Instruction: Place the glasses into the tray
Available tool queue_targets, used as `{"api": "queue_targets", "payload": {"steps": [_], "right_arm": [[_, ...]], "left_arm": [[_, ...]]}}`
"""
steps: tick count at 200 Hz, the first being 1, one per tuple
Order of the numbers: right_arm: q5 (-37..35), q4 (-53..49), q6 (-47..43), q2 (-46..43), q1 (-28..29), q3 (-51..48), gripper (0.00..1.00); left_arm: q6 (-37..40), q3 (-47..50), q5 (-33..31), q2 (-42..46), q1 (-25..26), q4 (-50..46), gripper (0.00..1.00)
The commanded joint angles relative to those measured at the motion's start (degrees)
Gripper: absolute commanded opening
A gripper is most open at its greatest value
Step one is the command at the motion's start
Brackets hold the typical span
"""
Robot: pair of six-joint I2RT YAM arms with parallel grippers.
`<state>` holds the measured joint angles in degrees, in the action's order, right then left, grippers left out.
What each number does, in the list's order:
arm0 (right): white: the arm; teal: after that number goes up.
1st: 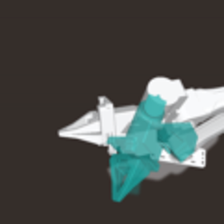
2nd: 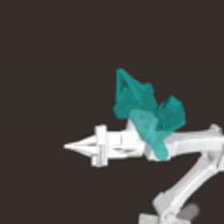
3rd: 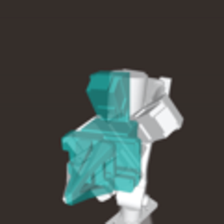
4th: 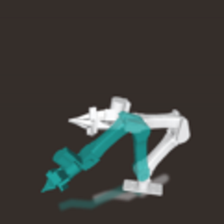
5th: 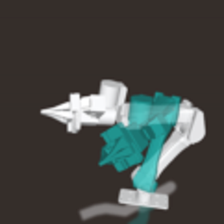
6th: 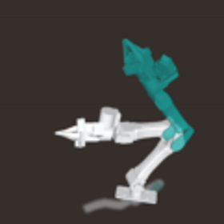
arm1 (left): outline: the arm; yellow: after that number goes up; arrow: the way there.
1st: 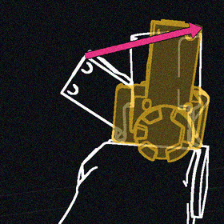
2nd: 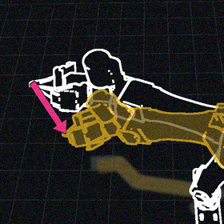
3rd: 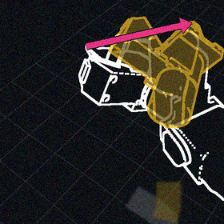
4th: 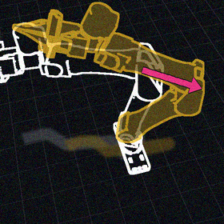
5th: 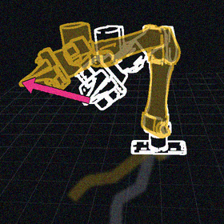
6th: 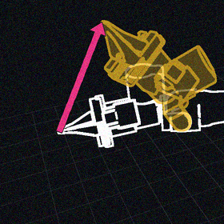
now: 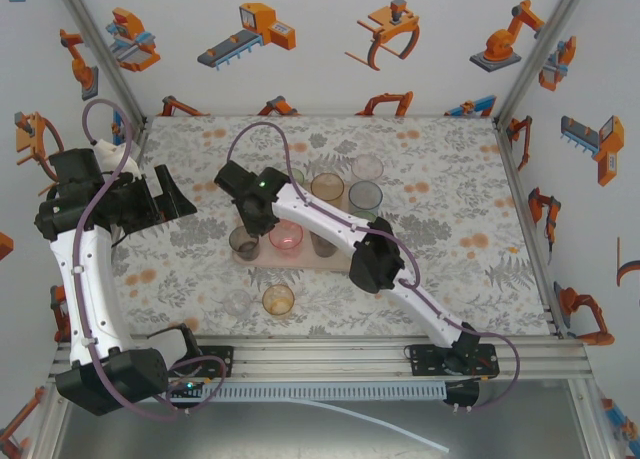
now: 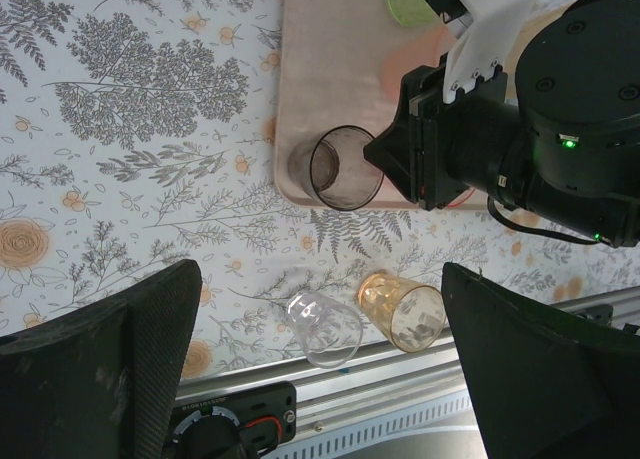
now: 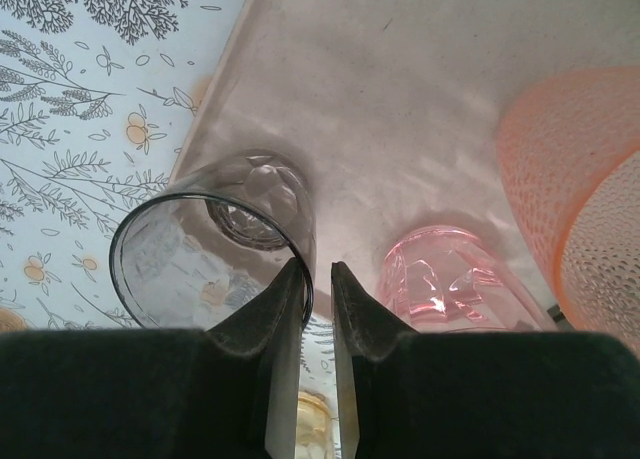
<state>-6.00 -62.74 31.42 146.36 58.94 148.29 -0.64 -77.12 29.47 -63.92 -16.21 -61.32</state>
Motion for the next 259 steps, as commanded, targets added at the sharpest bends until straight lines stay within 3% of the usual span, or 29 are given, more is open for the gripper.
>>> {"api": "queue_targets", "payload": {"steps": [1, 141, 198, 225, 259], "right_arm": [[-0.2, -1.6, -1.3, -0.9, -0.3, 2.5, 0.22], [-2.1, -1.1, -3.6, -7.3, -1.9, 6.0, 0.23], [-6.4, -1.1, -4.9, -17.5, -1.9, 3.1, 0.22], [-10.4, -2.6, -5.7, -25.5, -1.0, -1.6, 0.22], [-17.8, -4.2, -4.6, -38.2, 1.0, -13.8, 0.21]], "left_arm": [[0.9, -0.7, 1.0, 0.6, -0.3, -0.8, 0.97], [3.9, -2.3, -0.6, 2.0, -0.3, -2.4, 0.97], [17.7, -6.2, 6.9, 2.4, 0.2, -10.8, 0.99], [24.5, -7.7, 7.1, 3.7, 3.2, -15.3, 1.0], [28.6, -6.5, 4.7, 5.7, 11.8, -18.3, 0.99]]}}
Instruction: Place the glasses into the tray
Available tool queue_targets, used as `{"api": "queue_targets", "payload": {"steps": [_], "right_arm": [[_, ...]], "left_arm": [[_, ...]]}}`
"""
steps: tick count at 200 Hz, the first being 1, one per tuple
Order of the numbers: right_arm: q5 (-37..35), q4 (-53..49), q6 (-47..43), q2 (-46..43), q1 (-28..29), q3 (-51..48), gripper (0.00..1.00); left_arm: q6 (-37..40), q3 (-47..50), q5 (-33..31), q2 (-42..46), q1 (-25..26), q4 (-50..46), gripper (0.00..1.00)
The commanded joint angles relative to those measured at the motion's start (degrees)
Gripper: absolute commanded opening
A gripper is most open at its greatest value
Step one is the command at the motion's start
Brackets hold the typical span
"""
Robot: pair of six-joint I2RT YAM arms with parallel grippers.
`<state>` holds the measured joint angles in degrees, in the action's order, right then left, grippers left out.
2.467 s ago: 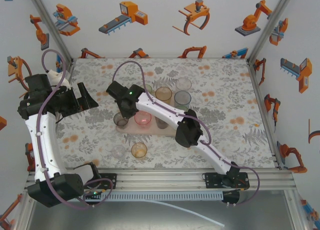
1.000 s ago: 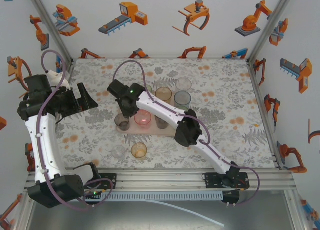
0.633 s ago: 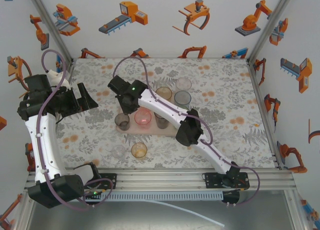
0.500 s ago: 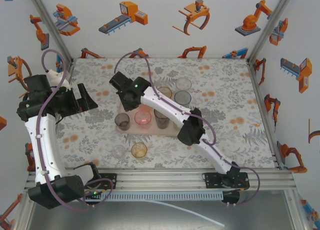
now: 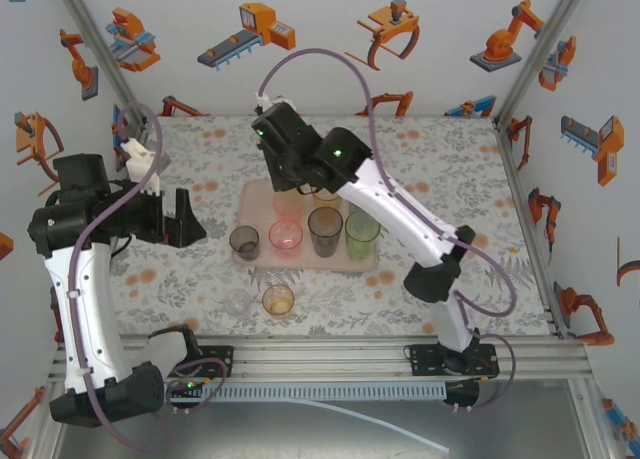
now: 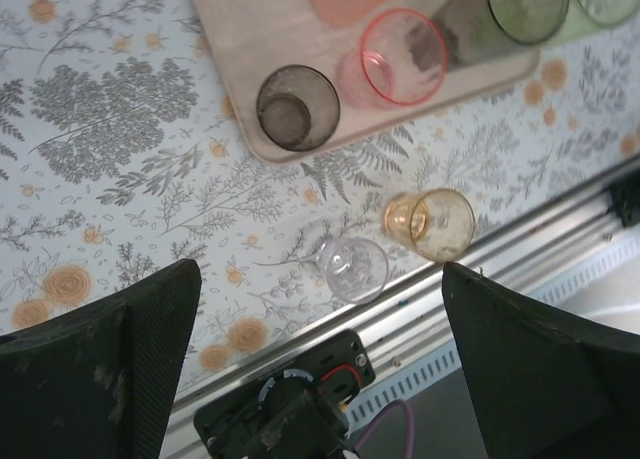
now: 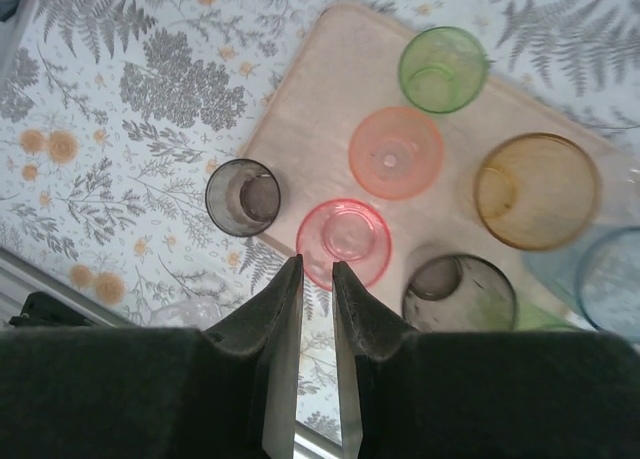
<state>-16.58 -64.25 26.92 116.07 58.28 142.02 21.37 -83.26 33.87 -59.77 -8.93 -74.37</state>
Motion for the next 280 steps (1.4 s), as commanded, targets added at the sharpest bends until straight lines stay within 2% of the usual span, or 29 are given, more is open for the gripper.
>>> {"api": "queue_targets", "payload": {"steps": [1, 40, 77, 113, 145, 182, 219, 256, 280], "right_arm": [[-7.3, -2.6, 0.0, -8.2, 1.7, -8.0, 0.21], [-12.6, -0.7, 8.3, -25.5, 3.0, -30.5, 0.21], [-15.6, 0.9, 18.4, -40.4, 4.0, -48.6, 0.19], [-18.9, -2.2, 25.7, -50.4, 4.6, -56.9, 0.17], [-20.5, -4.8, 28.3, -55.7, 4.7, -60.2, 0.17], [-21.3, -6.8, 28.7, -57.0, 4.7, -61.0, 0.18], [-21.2, -7.0, 29.7, -57.3, 4.7, -63.3, 0.18], [-21.3, -6.2, 29.9, -57.5, 4.6, -64.8, 0.18], [-21.3, -5.6, 30.6, -58.5, 4.6, -65.9, 0.18]], "left_arm": [[6.6, -0.3, 0.2, 1.6, 4.8, -5.4, 0.99], [6.6, 1.5, -1.1, 1.9, 15.0, -6.2, 0.98], [3.3, 3.4, -2.3, 0.5, 23.8, -3.5, 0.99], [2.1, 5.3, -6.6, -0.6, 32.3, -1.0, 0.99], [1.8, 7.7, -11.4, -1.9, 39.0, 0.9, 0.99], [0.9, 9.6, -12.4, -2.9, 40.4, 2.1, 1.0], [2.7, 14.1, -17.5, 0.4, 40.3, 2.1, 0.97], [2.9, 13.7, -13.5, -0.9, 40.3, 1.0, 0.97], [2.4, 13.4, -14.2, -3.7, 41.5, 3.8, 0.94]]}}
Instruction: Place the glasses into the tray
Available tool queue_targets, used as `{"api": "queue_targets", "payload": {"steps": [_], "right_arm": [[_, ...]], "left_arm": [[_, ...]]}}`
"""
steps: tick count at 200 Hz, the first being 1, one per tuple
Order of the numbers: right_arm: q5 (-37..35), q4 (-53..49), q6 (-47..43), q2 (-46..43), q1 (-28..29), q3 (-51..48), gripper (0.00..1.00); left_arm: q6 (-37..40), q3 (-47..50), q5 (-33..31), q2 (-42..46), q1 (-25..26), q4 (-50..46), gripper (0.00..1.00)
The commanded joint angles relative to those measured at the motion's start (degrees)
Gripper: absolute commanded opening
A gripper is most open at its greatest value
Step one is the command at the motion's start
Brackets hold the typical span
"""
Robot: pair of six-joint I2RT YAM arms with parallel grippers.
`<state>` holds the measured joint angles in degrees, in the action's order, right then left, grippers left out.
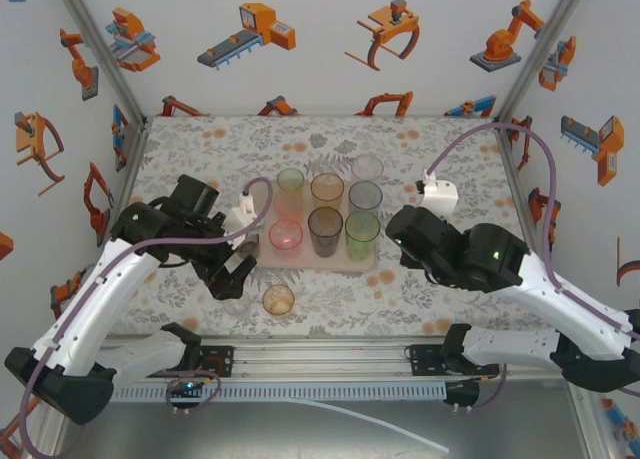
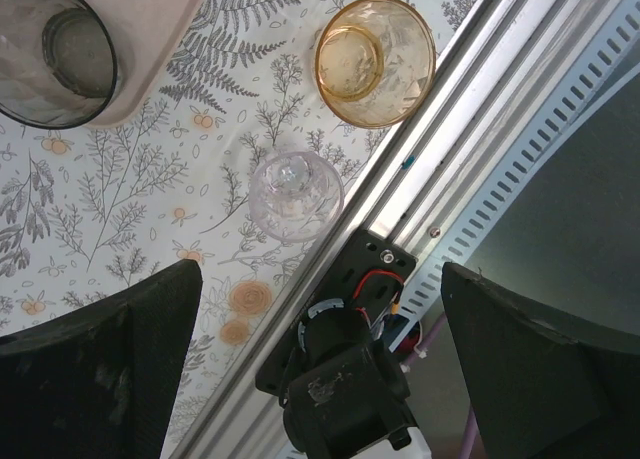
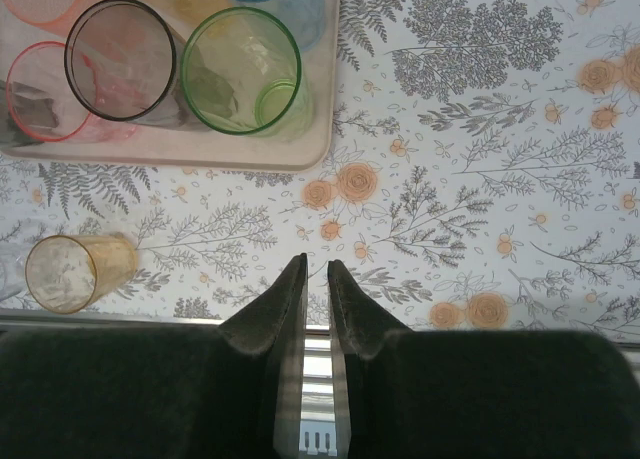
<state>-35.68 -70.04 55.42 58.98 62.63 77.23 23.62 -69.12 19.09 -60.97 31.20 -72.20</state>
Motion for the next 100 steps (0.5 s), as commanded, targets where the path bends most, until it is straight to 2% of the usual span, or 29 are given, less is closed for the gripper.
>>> {"api": "queue_targets", "payload": {"steps": [1, 54, 72, 100], "right_arm": [[-2.3, 0.2, 2.1, -1.5, 0.3, -1.1, 0.18], [-3.3, 0.0, 6.1, -7.3, 0.3, -4.9, 0.18], [-4.0, -0.4, 7.5, -8.9, 0.3, -5.8, 0.17], [-4.8, -2.1, 8.7, -8.8, 0.3, -5.1, 0.17]], "left_arm": [[0.1, -0.7, 0.4, -2.5, 1.5, 1.8, 0.94], [-1.7, 1.2, -3.6, -5.8, 8.7, 6.3, 0.94], [-4.7, 3.6, -8.1, -6.3, 11.1, 10.1, 0.94], [-5.2, 6.3, -9.2, -7.4, 14.9, 13.8, 0.93]]}}
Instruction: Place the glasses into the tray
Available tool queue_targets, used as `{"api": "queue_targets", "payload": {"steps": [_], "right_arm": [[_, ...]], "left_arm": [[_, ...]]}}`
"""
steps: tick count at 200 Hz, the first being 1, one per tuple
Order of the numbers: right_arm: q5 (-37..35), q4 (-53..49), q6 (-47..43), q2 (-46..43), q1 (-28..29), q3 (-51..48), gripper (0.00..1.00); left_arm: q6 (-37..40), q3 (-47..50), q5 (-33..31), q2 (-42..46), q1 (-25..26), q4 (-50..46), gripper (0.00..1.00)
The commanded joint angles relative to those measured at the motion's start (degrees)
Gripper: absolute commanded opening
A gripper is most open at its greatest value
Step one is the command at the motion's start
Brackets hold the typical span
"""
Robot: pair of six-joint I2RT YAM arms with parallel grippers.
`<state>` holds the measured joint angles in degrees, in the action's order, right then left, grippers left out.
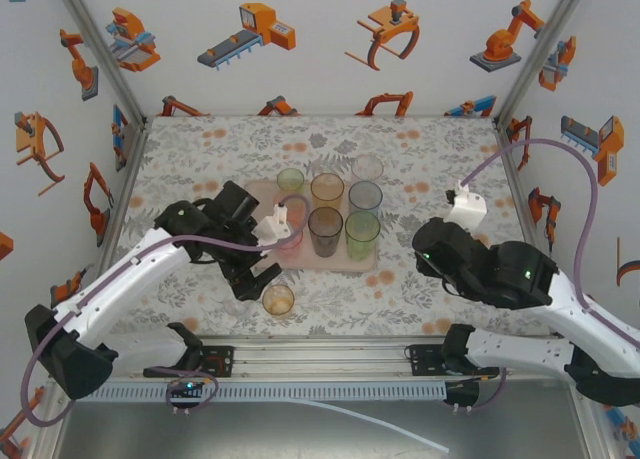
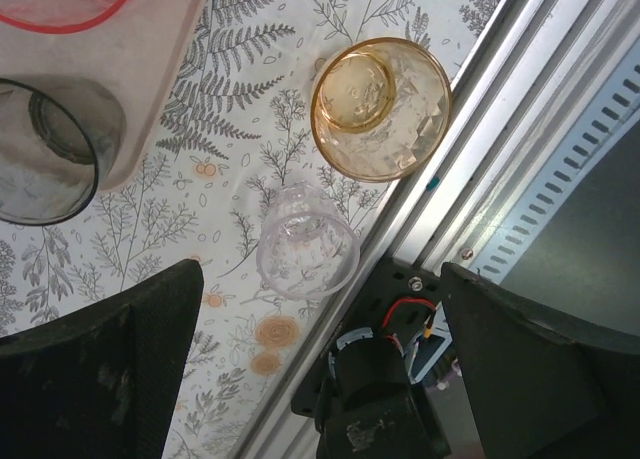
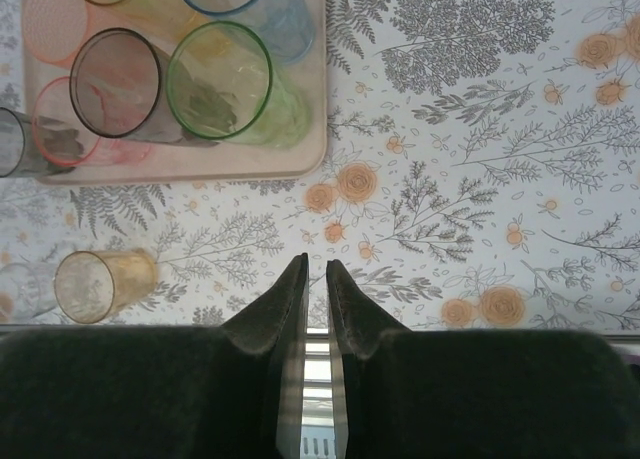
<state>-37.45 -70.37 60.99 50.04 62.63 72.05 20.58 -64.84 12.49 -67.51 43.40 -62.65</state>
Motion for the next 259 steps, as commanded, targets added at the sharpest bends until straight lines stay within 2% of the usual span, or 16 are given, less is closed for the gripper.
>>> {"api": "queue_targets", "payload": {"steps": [1, 42, 121, 169, 191, 259], "right_arm": [[-3.0, -1.8, 3.2, 0.1, 0.3, 0.2, 0.17], [-3.3, -3.2, 4.3, 2.4, 0.3, 1.6, 0.17], [-4.4, -3.2, 5.3, 1.4, 0.3, 0.0, 0.17], [-4.5, -3.2, 5.9, -0.8, 0.3, -1.7, 0.17], [-4.4, -3.1, 6.1, -1.2, 0.2, -2.4, 0.17], [-4.6, -2.5, 5.9, -1.5, 0.3, -3.6, 0.17]], "left_arm": [[-2.2, 2.1, -2.7, -0.9, 2.9, 4.4, 0.93], [-3.7, 2.1, -3.3, -4.1, 6.9, 8.8, 0.92], [-5.4, 5.1, -3.4, -8.9, 9.2, 15.6, 0.84], [-5.5, 5.5, -5.0, -11.2, 10.6, 16.8, 0.7], [-5.6, 5.9, -5.3, -11.8, 10.9, 16.9, 0.67], [-5.7, 7.5, -6.2, -12.2, 11.0, 17.2, 0.51]]}}
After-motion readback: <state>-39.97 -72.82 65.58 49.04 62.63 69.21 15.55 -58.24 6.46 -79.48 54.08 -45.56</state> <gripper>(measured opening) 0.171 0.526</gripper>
